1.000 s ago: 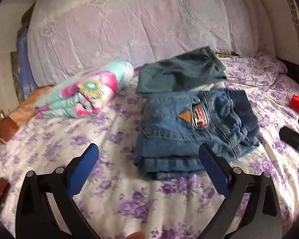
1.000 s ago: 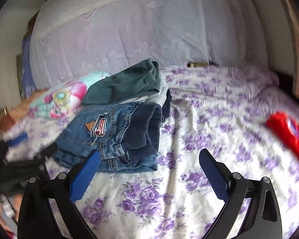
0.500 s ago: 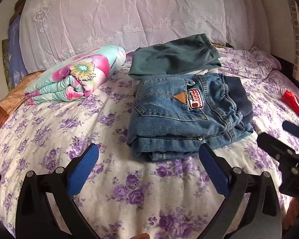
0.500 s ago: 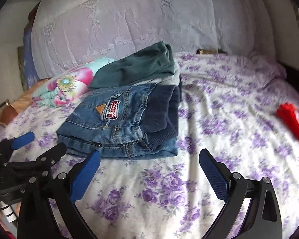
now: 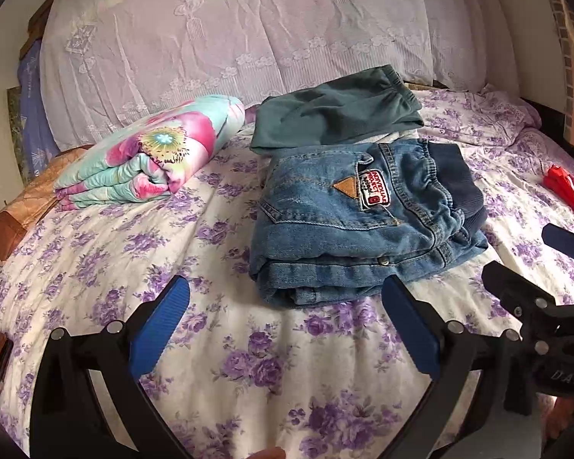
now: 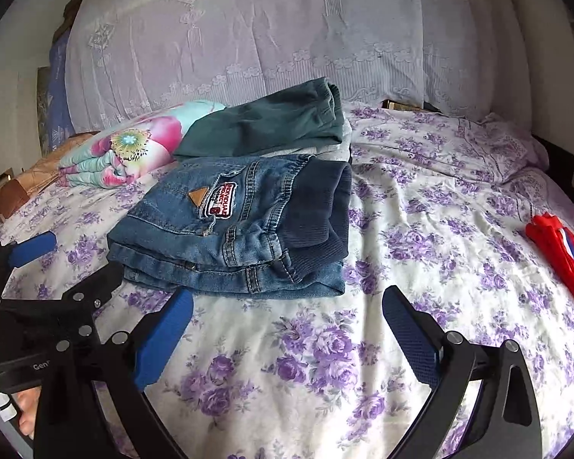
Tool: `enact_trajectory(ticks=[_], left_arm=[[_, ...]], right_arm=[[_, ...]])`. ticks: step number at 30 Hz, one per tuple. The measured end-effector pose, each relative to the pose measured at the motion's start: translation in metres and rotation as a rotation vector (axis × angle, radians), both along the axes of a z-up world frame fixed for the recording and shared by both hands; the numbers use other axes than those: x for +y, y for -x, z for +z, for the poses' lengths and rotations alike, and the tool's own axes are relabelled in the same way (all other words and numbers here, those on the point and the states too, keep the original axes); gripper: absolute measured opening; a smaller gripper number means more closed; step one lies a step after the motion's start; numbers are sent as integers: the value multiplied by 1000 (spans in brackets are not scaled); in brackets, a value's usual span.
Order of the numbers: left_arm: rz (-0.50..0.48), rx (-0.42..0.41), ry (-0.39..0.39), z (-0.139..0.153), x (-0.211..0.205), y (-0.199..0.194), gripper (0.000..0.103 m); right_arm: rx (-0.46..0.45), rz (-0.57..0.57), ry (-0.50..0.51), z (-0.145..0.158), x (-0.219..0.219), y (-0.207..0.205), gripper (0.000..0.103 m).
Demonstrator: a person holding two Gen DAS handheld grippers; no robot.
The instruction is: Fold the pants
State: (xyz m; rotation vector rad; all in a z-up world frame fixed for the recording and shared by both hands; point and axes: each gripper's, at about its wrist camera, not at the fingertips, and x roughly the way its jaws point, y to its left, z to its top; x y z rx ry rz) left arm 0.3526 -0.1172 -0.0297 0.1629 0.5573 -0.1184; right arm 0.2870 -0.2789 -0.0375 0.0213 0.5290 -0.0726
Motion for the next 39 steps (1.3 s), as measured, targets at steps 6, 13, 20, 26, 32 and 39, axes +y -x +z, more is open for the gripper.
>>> enact_trajectory(ticks=[6,13,20,26,32,39], left_arm=[[-7,-8,19,2,2,1,98],[-2,-10,6,2,0,1,98],[14,-1,4,1,1,0,98],[16,-5,-22,1,1,-1,98],[28,81,34,-6,16,-10,98],[47,133,42,-16,19,-10,98]], right_arm=[[-99,-111,4,11,-9,12,99],[-63,-107,29,8,-6,7,99],[-15,-45,39,2,2,1,99],[-31,-43,35,4,2,4,99],[66,72,-66,-5,-2,-6,99],[70,26,-110,-5,-15,-14,99]])
